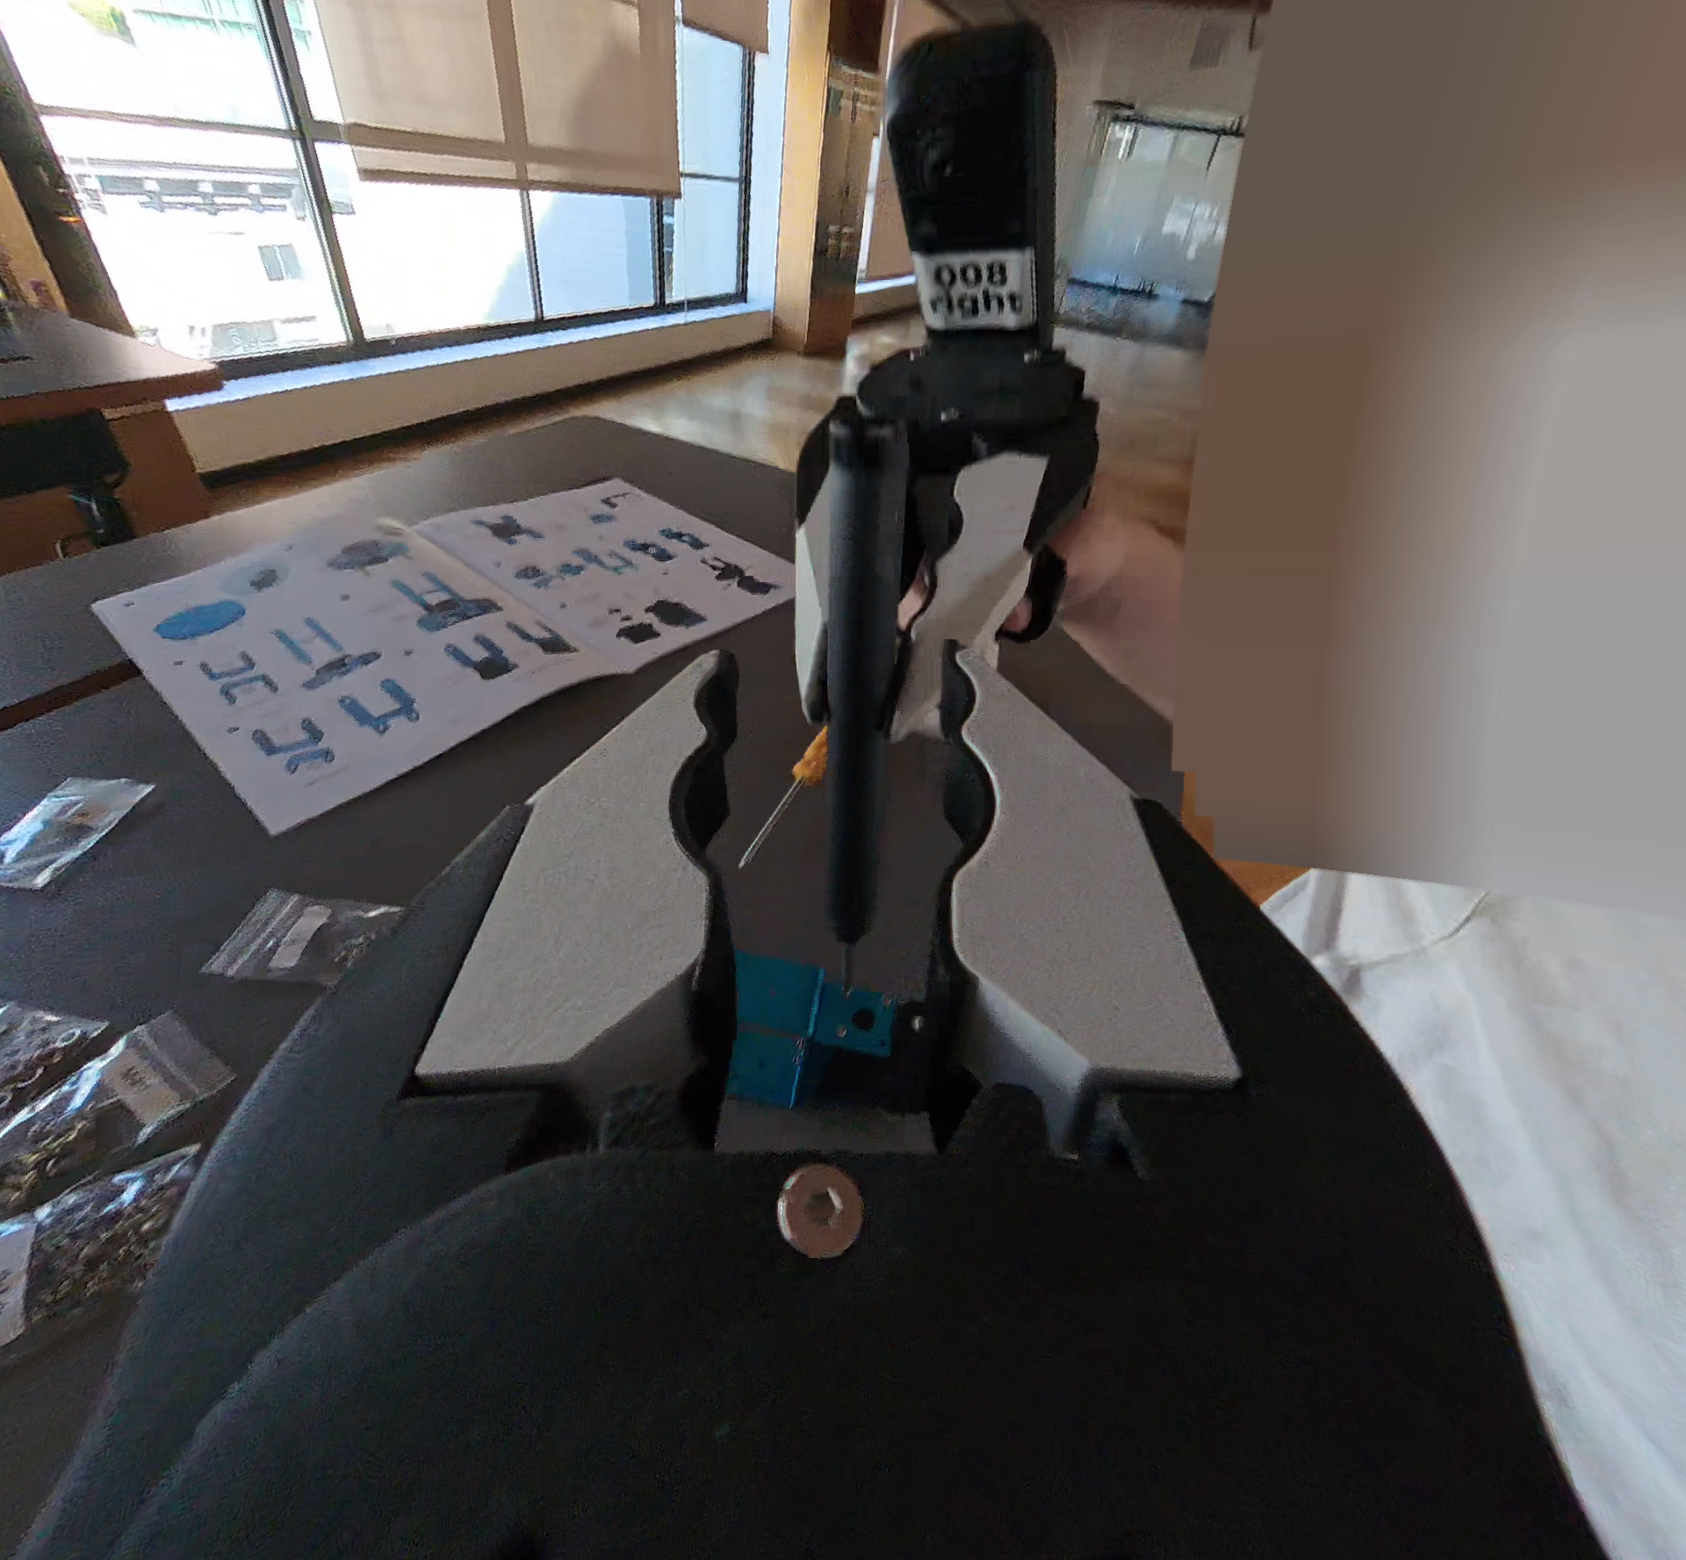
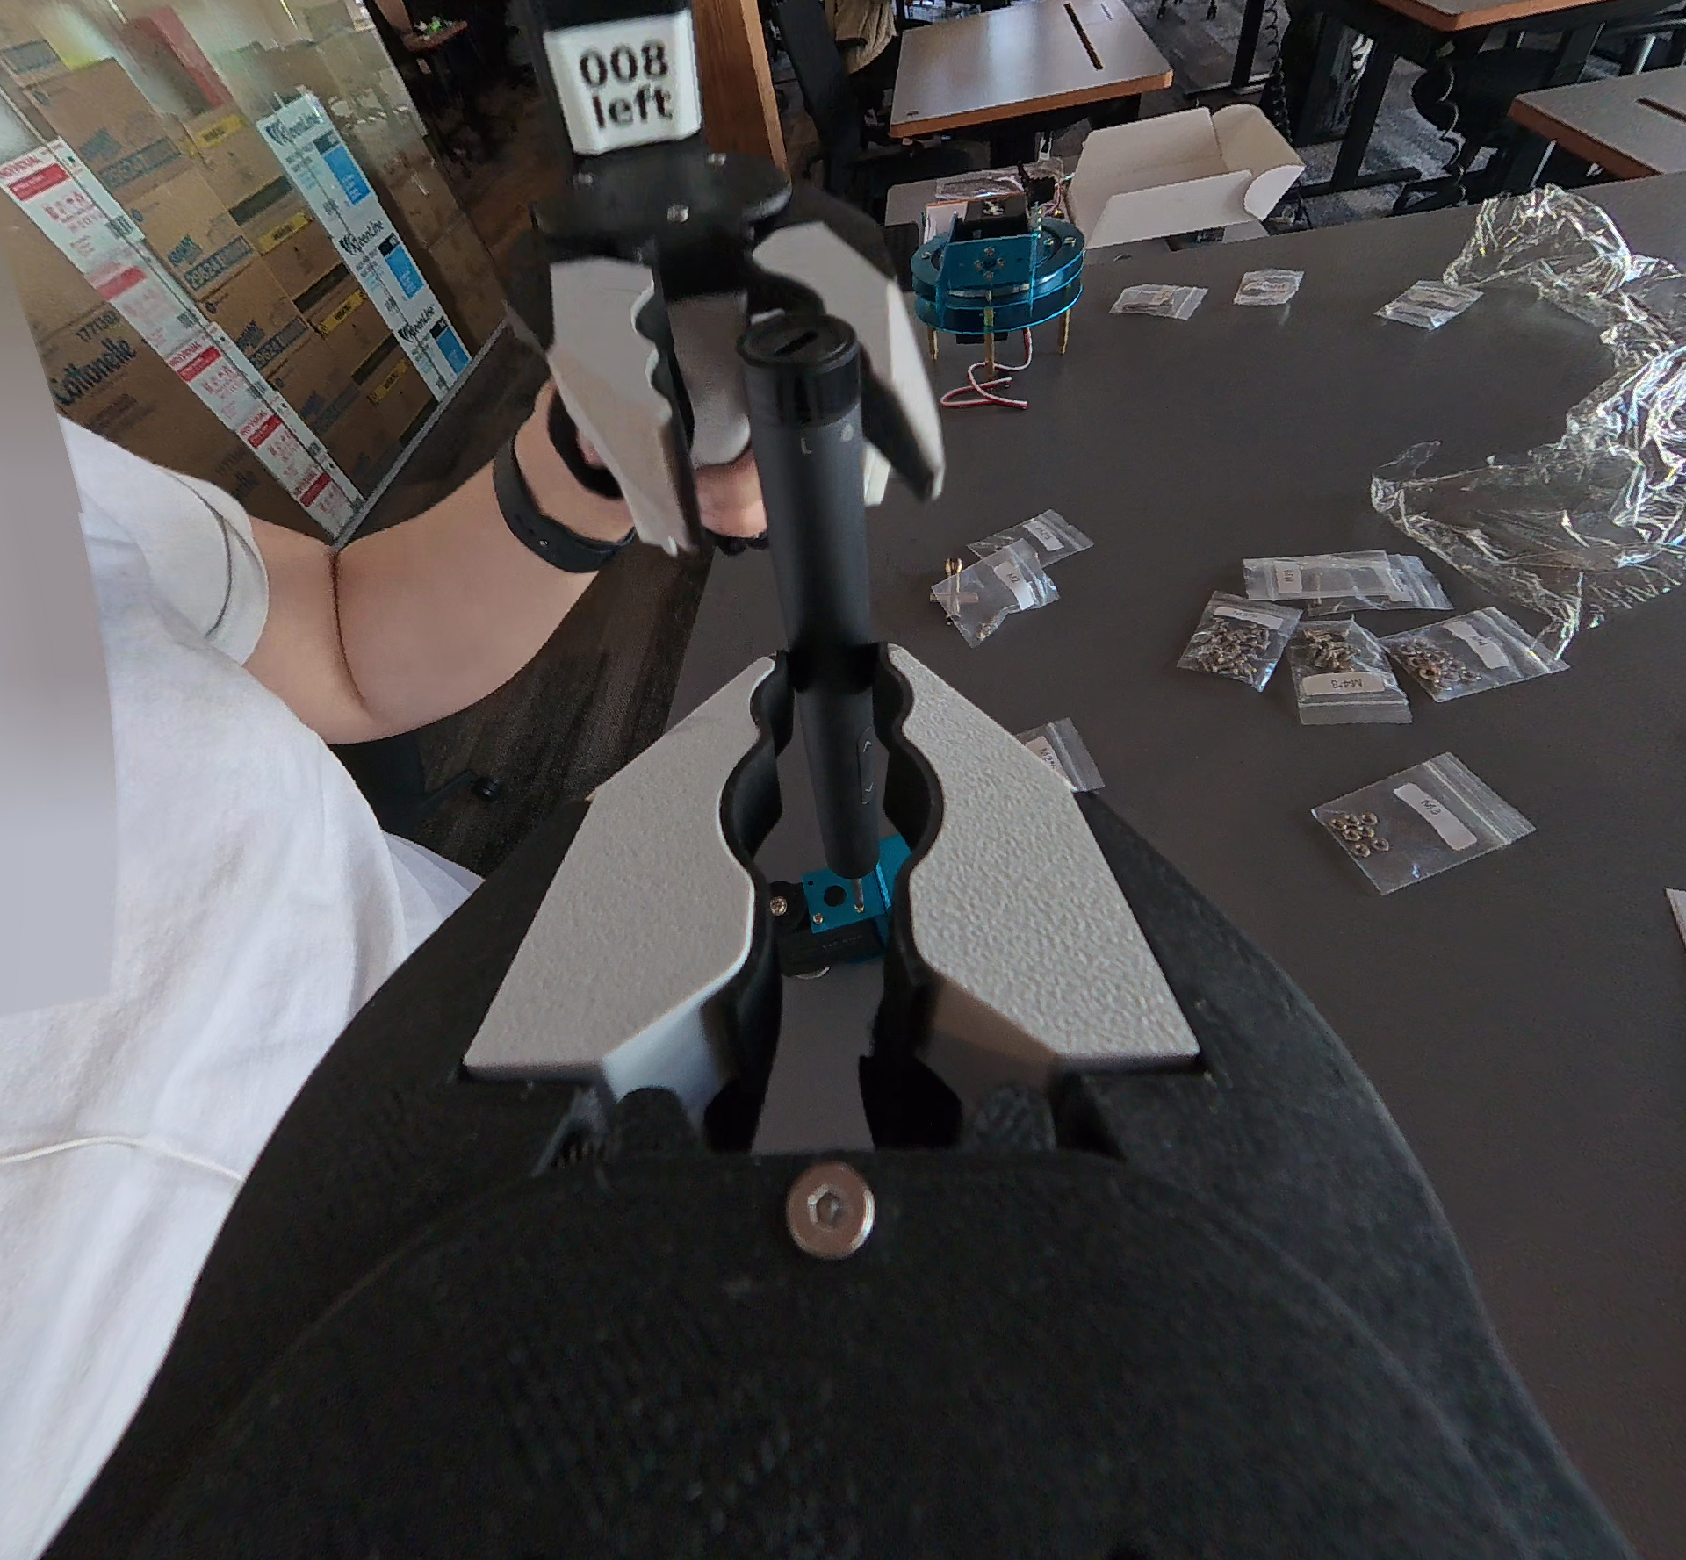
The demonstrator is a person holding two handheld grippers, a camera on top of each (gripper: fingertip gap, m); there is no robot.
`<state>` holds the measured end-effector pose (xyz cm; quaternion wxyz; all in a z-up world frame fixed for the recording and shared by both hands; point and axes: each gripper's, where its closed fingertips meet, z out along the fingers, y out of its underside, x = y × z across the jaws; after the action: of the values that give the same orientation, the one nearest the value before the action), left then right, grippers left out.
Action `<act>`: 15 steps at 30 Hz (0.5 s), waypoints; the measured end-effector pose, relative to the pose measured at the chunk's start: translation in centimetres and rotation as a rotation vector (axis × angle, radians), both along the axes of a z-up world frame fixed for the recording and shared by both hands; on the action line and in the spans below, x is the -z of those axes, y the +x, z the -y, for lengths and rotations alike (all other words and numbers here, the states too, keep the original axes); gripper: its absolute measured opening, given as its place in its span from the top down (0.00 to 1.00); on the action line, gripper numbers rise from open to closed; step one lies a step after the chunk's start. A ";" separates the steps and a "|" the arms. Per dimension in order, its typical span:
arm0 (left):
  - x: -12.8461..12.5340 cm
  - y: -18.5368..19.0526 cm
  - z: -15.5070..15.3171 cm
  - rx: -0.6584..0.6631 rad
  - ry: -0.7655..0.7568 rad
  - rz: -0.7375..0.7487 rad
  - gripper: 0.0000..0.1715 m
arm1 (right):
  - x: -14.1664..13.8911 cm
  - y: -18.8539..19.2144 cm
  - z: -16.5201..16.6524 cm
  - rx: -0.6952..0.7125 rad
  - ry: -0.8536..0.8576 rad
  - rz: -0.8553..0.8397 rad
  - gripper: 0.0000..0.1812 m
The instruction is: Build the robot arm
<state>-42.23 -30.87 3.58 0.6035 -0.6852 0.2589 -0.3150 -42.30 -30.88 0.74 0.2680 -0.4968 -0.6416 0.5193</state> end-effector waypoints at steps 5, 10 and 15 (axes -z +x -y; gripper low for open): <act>-1.9 2.0 -0.8 0.042 -0.003 0.004 0.77 | 0.0 0.0 0.2 -0.010 0.004 -0.007 0.91; -1.2 2.9 -1.4 0.041 -0.010 -0.060 0.91 | 0.0 0.1 0.3 -0.016 0.004 -0.024 0.91; -1.2 2.8 -1.2 0.026 -0.001 -0.064 0.91 | -0.1 0.8 0.0 0.034 0.035 -0.116 0.79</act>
<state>-39.45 -29.71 4.81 0.5905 -0.6919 0.2865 -0.3010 -41.48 -30.91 0.86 0.3223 -0.4720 -0.6254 0.5312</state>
